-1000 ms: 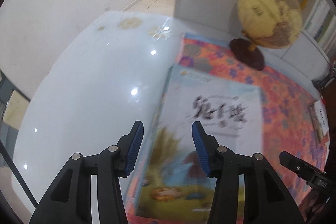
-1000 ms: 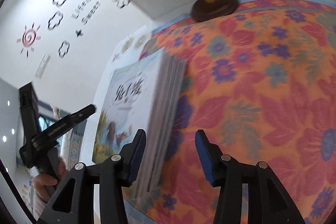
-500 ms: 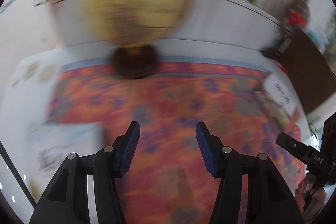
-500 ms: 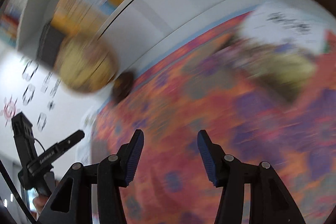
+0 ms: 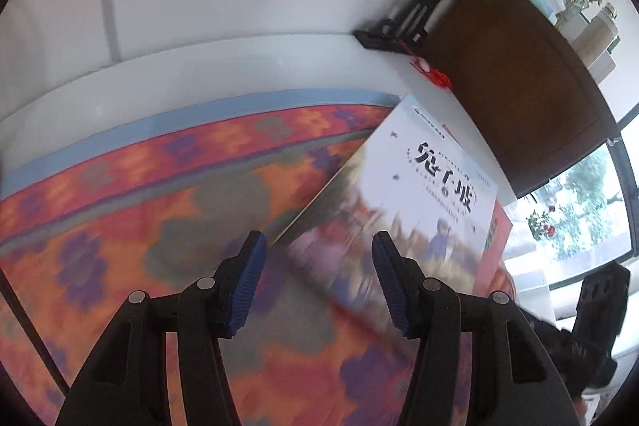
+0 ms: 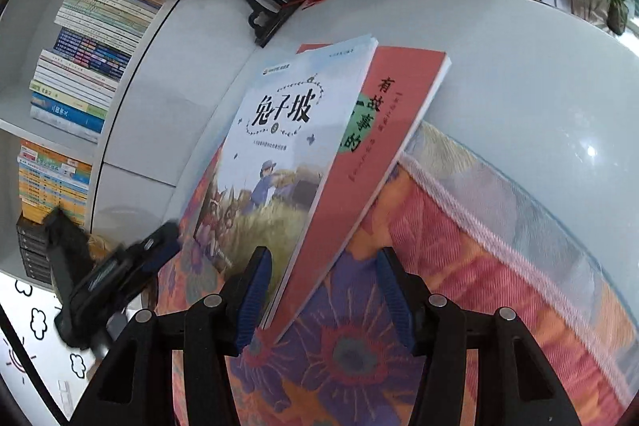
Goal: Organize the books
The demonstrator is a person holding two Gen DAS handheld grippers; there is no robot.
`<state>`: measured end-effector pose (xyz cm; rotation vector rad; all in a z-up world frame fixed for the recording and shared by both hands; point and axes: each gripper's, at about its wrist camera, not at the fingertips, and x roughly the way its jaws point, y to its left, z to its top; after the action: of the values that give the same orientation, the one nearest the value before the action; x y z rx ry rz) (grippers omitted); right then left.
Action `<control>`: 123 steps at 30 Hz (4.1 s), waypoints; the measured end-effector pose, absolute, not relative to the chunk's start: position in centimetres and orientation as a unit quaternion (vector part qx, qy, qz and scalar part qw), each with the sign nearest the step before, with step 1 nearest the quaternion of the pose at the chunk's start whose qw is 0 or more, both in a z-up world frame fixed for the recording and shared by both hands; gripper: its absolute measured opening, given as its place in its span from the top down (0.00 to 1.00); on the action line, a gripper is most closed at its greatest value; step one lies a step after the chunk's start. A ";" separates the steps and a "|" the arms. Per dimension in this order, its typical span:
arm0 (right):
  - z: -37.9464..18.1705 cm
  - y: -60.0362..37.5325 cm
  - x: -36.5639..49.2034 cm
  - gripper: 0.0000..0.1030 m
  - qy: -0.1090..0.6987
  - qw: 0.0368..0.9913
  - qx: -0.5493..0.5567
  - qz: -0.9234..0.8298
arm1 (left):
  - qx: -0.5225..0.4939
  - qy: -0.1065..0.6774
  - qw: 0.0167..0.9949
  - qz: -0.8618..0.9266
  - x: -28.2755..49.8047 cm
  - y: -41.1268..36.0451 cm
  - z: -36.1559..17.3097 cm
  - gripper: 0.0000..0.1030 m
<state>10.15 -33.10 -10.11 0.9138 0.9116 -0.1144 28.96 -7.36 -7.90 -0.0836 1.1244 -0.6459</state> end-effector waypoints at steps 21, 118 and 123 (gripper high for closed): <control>-11.2 -33.7 11.5 0.40 0.432 0.793 0.430 -0.015 | -0.006 0.548 0.769 -0.328 32.0 -12.0 -8.3 0.35; -15.4 -19.0 7.8 0.92 0.577 0.684 0.337 0.294 | -0.181 0.599 0.735 -0.262 10.9 11.9 -11.6 0.77; -15.2 -19.0 7.6 0.90 0.574 0.688 0.331 0.297 | -0.181 0.621 0.728 -0.227 11.3 11.7 -11.5 0.77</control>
<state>7.63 -18.96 -15.17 0.7417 1.2841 0.6647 11.30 11.71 -11.50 -0.3991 1.3687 -0.5010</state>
